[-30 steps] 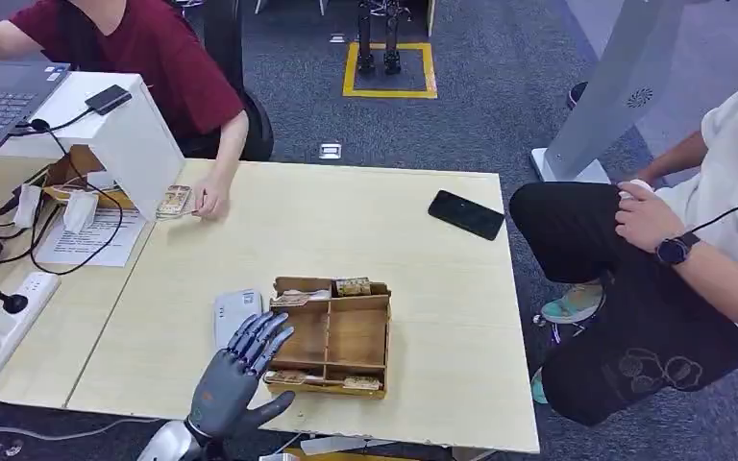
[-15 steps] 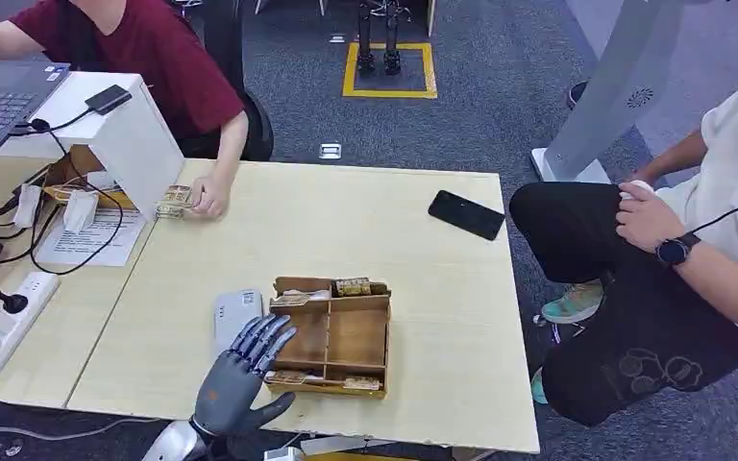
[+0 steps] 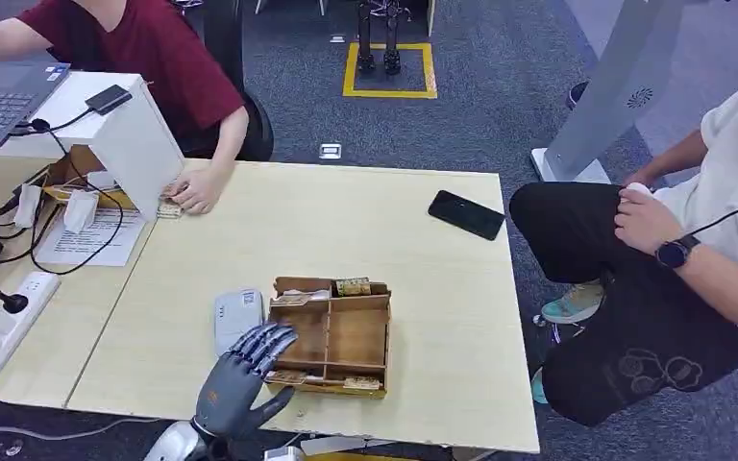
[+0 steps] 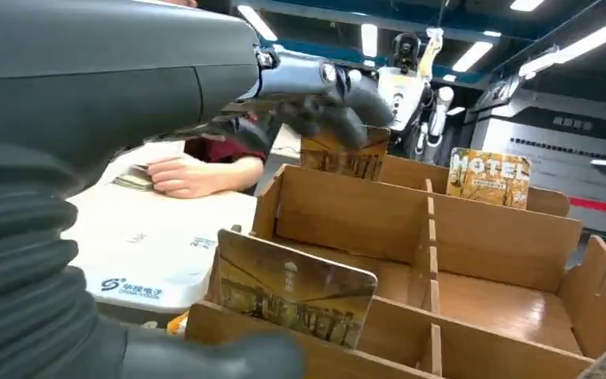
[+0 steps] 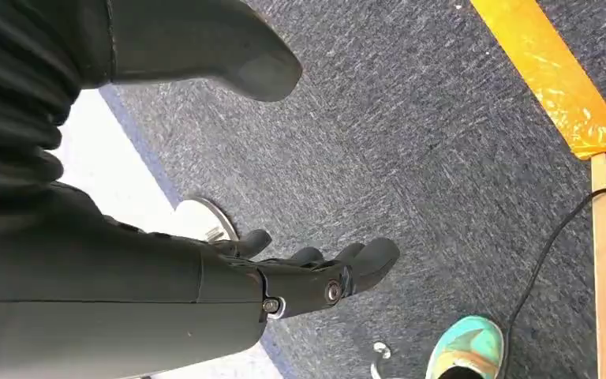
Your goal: Pass the card to the sensor for recognition and then transmit it.
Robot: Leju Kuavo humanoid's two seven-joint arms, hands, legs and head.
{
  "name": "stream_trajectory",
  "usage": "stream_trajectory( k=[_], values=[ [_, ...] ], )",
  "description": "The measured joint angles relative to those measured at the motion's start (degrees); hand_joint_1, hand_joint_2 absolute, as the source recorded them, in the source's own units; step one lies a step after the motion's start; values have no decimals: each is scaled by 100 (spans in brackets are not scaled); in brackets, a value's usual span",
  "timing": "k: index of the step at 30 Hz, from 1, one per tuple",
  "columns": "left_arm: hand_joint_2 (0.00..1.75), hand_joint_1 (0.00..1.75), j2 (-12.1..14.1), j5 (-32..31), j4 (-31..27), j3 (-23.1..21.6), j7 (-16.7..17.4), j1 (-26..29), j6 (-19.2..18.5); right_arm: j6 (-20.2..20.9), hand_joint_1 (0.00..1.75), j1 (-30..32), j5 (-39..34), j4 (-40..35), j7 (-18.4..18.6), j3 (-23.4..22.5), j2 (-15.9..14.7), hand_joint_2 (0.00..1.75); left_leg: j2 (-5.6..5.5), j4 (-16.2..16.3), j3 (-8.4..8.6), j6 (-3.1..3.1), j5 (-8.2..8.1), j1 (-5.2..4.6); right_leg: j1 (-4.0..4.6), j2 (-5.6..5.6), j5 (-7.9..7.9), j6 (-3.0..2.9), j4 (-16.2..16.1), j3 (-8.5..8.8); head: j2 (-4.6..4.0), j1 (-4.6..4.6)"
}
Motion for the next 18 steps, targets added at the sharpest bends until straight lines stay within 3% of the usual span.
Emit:
stream_trajectory(
  k=[13,14,15,18],
  values=[
    [175,175,0,81,24,0,-39,-1,0,-7,0,-18,-7,0,-44,2,0,175,0,0,0,0,0,0,0,0,0,0,0,0,0,0],
    [175,164,0,83,26,0,-42,-3,0,-7,0,-18,-7,0,-48,2,0,175,0,0,0,0,0,0,0,0,0,0,0,0,-2,-2],
    [175,175,0,83,28,0,-42,-5,0,-9,0,-18,-7,0,-57,2,0,175,0,0,0,0,0,0,0,0,0,0,0,0,-2,0],
    [175,175,-4,96,33,0,-50,-4,0,-22,0,-21,-9,0,-81,2,0,175,0,0,0,0,0,0,0,0,0,0,0,0,0,0]
  ],
)
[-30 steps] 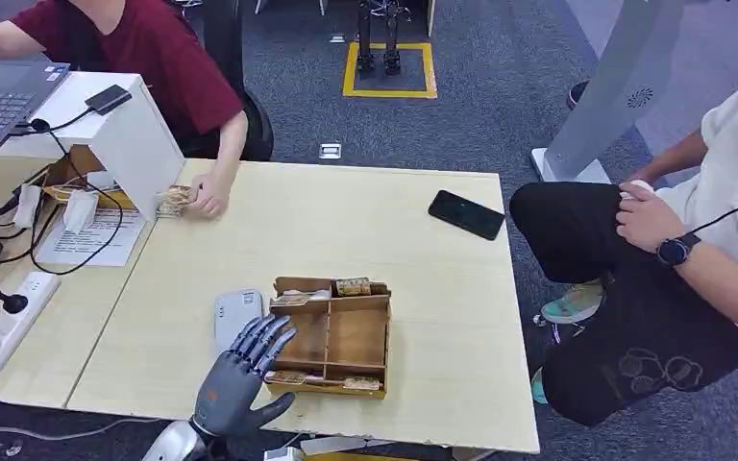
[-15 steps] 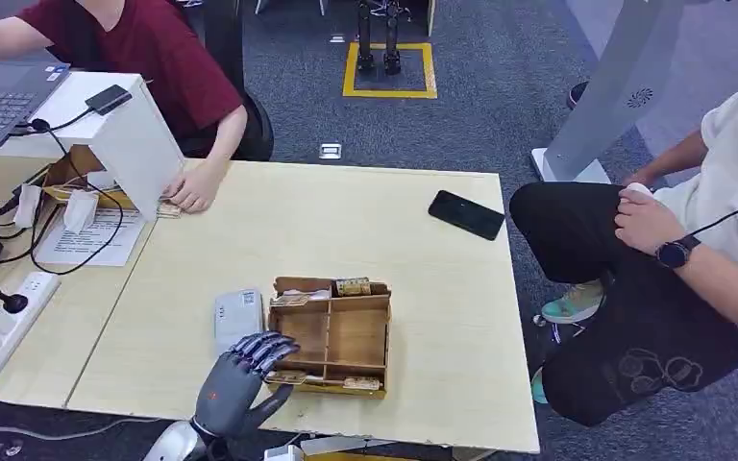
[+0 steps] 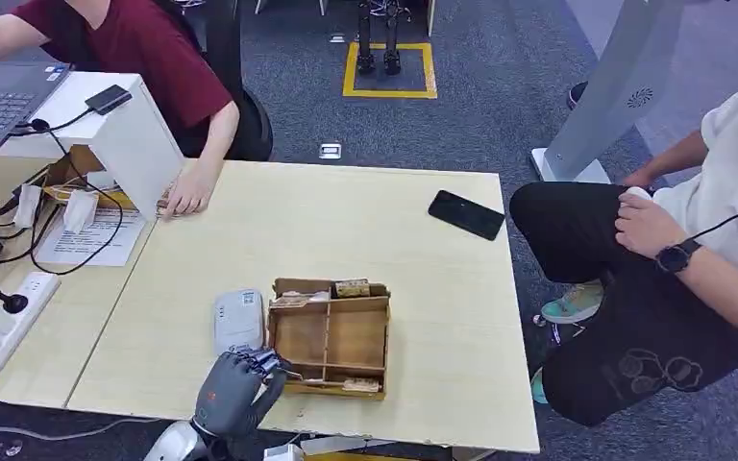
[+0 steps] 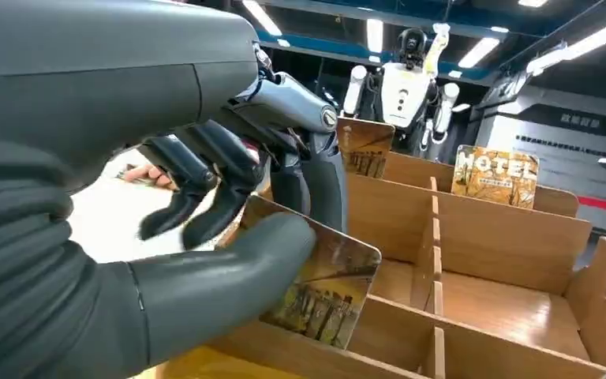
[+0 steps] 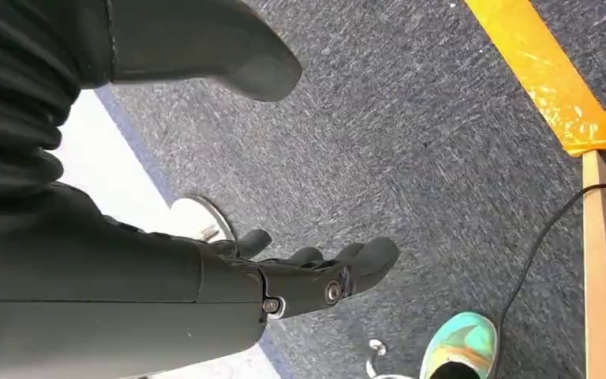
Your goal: Pass the card to the sensor for recognition and then transmit it.
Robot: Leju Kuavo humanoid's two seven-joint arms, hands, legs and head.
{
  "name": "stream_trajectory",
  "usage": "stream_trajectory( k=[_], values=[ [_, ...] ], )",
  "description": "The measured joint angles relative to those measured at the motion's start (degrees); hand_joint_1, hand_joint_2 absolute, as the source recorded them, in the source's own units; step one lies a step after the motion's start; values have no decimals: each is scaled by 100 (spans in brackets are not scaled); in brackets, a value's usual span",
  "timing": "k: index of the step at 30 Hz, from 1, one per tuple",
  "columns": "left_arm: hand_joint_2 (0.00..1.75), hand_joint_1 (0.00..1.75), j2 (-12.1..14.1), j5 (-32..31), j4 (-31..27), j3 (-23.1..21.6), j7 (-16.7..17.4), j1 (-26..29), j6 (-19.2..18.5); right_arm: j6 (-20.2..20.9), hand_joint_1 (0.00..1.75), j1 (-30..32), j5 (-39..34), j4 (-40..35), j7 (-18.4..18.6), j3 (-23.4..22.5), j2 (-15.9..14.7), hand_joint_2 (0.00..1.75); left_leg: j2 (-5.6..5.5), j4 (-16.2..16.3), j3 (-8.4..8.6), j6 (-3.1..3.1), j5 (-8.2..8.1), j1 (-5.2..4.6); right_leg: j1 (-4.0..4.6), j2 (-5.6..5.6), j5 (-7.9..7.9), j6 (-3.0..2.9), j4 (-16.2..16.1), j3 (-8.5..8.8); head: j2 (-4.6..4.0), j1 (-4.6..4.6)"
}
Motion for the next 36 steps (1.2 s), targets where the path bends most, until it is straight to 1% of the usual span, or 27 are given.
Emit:
stream_trajectory(
  k=[13,15,18,19,20,27,36],
  values=[
    [175,175,-17,74,11,2,-33,1,-2,-31,0,-6,-4,0,-33,0,0,175,-1,0,0,0,0,0,0,0,0,0,0,1,-2,0],
    [175,175,-17,261,11,2,-74,6,2,-50,0,-6,-11,0,-37,-2,0,175,-1,0,0,0,0,0,0,0,0,0,0,1,-2,0],
    [175,175,-17,785,-37,85,-151,15,-46,-90,0,-3,-17,0,-37,-2,0,175,-1,0,0,0,0,0,0,0,0,0,0,0,0,0],
    [175,103,-17,828,-61,133,-166,12,-63,-92,0,-3,-20,0,-37,-2,0,175,-1,0,0,0,0,0,0,0,0,0,0,0,-2,0],
    [175,0,-15,844,-83,177,-170,9,-87,-92,0,-4,-20,0,-37,-2,0,175,-1,0,0,0,0,0,0,0,0,0,0,1,-2,0],
    [175,0,-20,807,-138,391,-232,29,-120,-101,0,-4,-20,0,-37,-2,7,175,-1,0,-1,0,0,0,0,0,0,0,0,1,0,0],
    [175,0,-20,772,-138,463,-232,35,-144,-101,0,-4,-20,0,-20,-2,7,175,-1,0,0,0,0,0,0,0,0,0,0,1,0,-2]
  ],
)
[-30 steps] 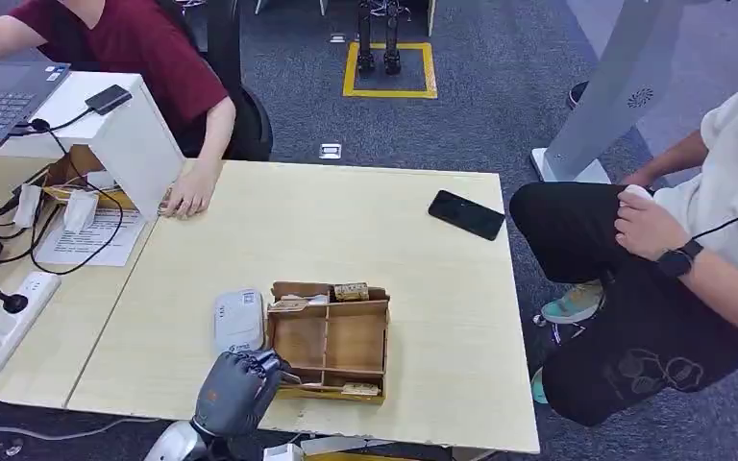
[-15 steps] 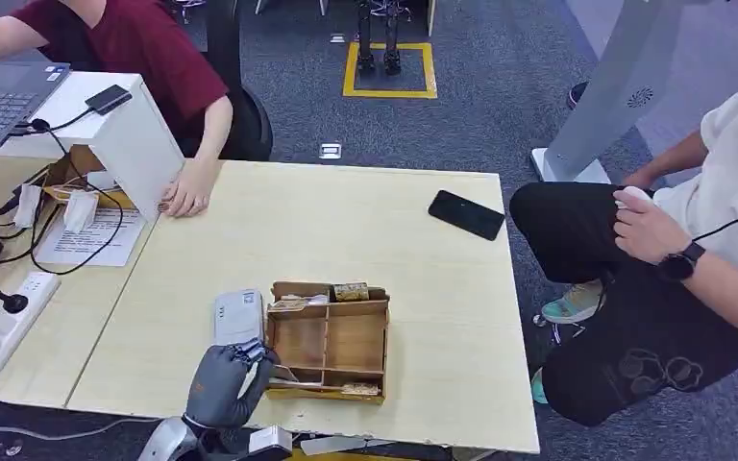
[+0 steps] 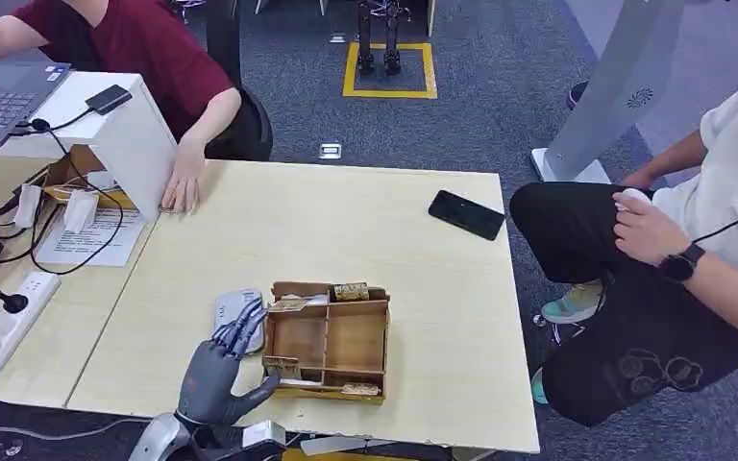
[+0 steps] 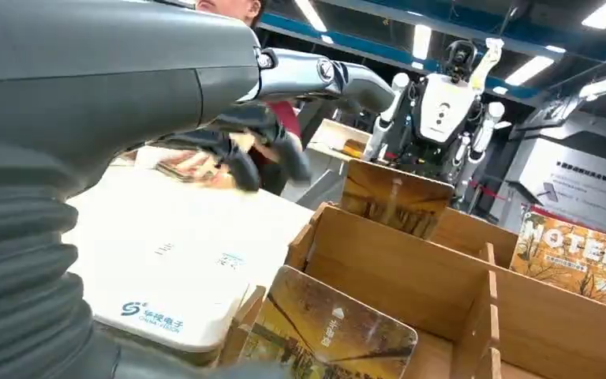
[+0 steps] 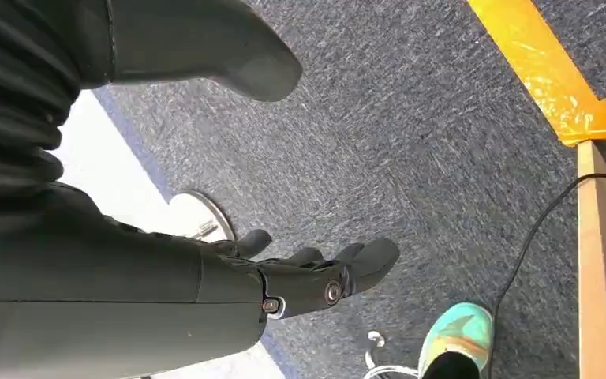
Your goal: Pass the card to the sensor for recognition and then transmit it.
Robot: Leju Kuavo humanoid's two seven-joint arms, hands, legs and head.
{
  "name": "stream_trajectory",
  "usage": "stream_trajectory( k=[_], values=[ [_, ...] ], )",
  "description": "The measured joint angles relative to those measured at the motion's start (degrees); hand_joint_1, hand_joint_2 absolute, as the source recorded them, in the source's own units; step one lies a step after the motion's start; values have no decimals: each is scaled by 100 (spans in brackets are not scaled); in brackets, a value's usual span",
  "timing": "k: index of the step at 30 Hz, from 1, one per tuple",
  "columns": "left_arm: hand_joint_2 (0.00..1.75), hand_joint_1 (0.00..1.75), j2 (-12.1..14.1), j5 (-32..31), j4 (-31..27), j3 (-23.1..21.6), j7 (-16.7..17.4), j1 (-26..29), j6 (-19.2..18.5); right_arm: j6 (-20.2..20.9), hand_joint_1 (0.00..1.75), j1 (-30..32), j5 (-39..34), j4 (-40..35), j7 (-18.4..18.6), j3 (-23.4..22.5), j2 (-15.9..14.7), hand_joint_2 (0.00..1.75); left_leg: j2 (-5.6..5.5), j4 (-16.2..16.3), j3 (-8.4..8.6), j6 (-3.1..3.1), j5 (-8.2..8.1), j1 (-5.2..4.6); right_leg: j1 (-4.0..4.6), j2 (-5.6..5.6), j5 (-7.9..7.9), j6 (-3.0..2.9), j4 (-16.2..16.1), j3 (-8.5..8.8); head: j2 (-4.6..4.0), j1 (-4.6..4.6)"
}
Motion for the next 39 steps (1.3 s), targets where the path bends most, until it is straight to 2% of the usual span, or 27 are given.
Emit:
stream_trajectory(
  k=[39],
  values=[
    [175,0,-15,-197,0,42,22,3,-173,-2,0,0,2,0,9,2,42,175,-2,0,4,0,0,0,0,-2,0,0,0,7,-2,2]
  ],
)
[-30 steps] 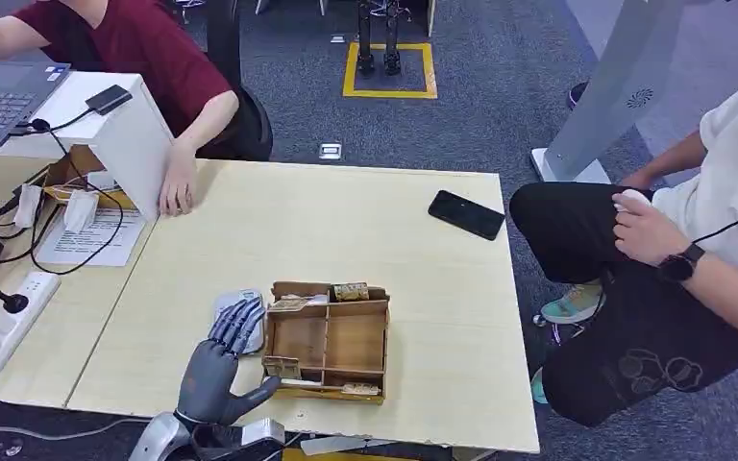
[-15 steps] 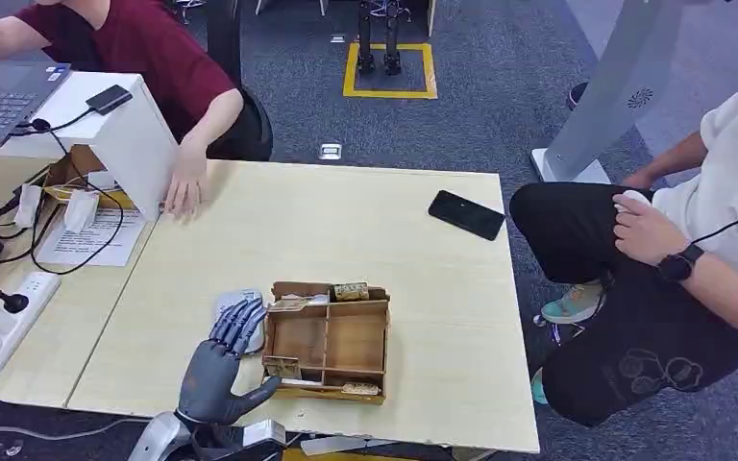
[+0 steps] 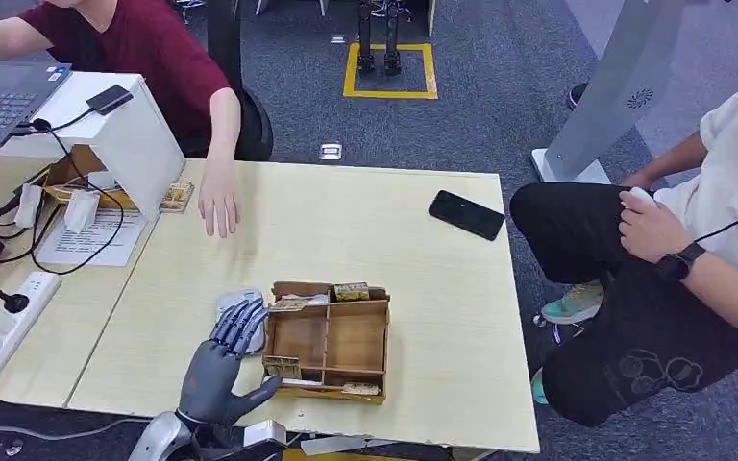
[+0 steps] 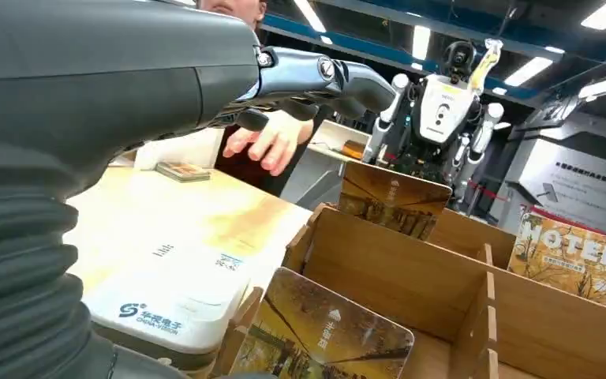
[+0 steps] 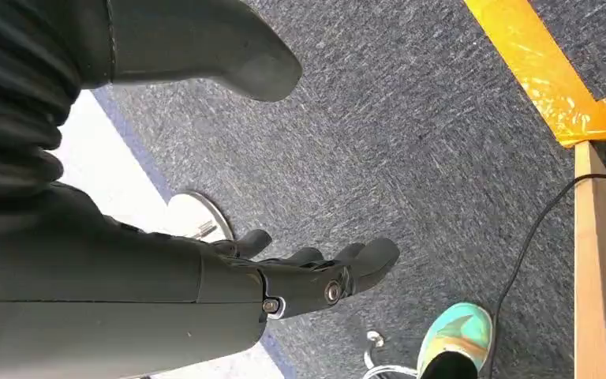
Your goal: Pass the card to the sensor for recognition and then transmit it.
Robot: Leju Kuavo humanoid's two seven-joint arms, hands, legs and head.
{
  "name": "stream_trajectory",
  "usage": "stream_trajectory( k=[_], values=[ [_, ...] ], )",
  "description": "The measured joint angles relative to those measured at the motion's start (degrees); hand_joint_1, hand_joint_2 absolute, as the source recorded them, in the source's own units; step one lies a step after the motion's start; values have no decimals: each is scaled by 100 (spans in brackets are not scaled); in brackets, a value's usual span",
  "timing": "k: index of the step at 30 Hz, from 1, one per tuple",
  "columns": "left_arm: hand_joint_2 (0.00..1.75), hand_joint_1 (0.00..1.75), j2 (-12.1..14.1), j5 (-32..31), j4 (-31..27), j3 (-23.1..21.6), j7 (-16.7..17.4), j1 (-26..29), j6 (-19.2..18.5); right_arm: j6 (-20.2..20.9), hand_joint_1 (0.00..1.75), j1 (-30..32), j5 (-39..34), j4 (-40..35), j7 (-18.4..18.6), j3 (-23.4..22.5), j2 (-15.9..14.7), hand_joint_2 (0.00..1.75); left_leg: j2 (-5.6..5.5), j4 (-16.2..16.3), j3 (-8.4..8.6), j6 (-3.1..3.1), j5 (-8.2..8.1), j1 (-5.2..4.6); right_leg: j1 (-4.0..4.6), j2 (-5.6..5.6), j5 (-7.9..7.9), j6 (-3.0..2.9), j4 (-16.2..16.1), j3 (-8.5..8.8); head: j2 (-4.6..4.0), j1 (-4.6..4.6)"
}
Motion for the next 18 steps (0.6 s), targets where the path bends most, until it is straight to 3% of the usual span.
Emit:
stream_trajectory(
  k=[7,12,15,18],
  values=[
    [175,0,-2,11,0,0,-11,0,-21,0,0,0,0,0,0,0,0,175,0,0,0,0,0,0,0,0,0,0,0,0,0,0],
    [175,0,-37,269,2,0,-116,89,-284,0,0,3,-2,0,0,0,2,175,1,0,0,0,0,0,0,1,0,0,0,-3,0,0],
    [175,0,-50,807,0,0,-245,109,-671,-9,0,4,-9,0,0,-2,2,175,1,0,0,0,0,0,0,1,0,0,0,-2,2,0],
    [175,0,-77,887,0,0,-267,113,-878,-9,0,4,-9,0,0,0,2,175,-1,0,-1,0,0,0,0,-1,0,0,0,-2,0,0]
  ],
)
